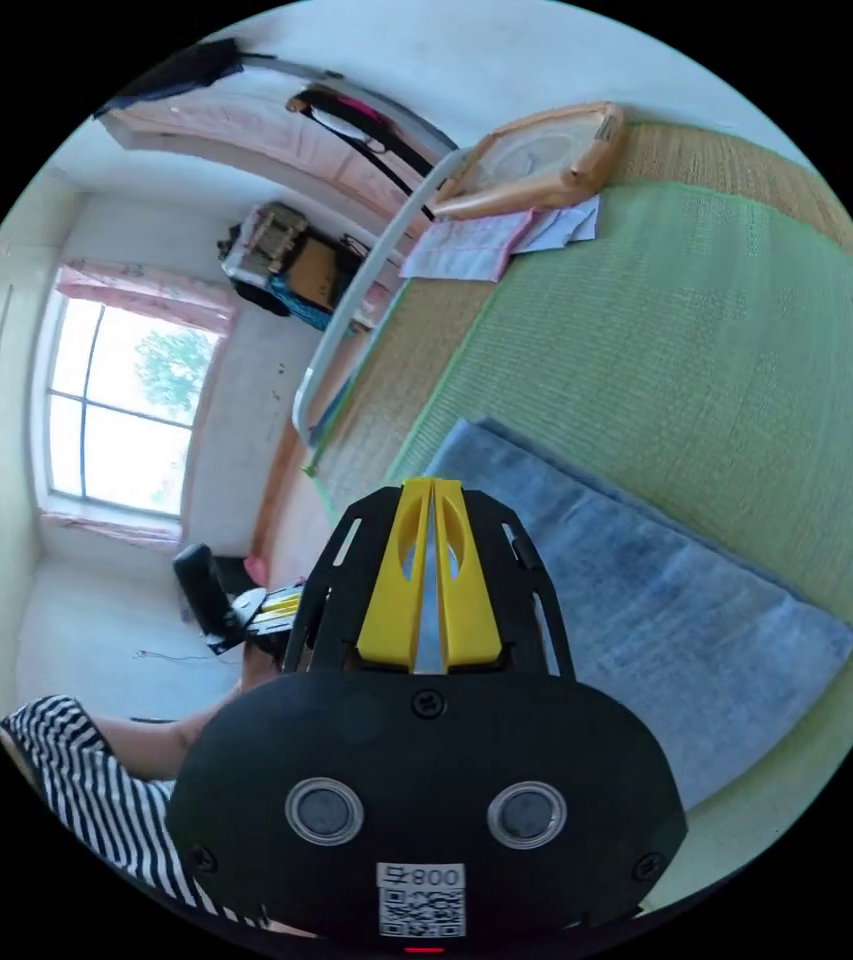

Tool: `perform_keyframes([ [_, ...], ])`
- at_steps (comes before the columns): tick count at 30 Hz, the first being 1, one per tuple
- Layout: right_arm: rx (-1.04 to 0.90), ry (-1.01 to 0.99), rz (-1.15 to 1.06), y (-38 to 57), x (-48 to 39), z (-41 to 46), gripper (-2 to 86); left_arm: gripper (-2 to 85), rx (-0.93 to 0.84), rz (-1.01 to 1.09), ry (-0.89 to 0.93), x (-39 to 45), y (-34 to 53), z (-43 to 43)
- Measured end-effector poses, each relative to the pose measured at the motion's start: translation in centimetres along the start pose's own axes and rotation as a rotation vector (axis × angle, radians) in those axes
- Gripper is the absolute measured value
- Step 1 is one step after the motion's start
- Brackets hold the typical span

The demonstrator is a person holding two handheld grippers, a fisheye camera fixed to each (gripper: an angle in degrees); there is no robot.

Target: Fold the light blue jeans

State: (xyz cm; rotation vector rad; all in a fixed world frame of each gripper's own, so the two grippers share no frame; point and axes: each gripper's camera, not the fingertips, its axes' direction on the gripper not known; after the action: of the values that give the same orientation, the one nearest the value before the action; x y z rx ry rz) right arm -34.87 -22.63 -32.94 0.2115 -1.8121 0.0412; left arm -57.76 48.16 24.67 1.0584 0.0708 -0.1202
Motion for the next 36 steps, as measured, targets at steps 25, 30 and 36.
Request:
perform_keyframes([
  [25,-0.124,0.147,-0.051,-0.9,-3.0,4.9,0.1,0.1,-0.102,0.046,-0.040,3.7,-1.7,4.2],
  [30,-0.029,0.084,-0.062,4.7,-1.6,-2.1,0.1,0.1,-0.071,0.048,-0.023,4.5,-1.4,4.2],
  [36,-0.055,0.092,0.079,16.3,2.6,-7.0,0.1,0.1,-0.120,0.015,-0.024,4.6,-1.3,6.4],
])
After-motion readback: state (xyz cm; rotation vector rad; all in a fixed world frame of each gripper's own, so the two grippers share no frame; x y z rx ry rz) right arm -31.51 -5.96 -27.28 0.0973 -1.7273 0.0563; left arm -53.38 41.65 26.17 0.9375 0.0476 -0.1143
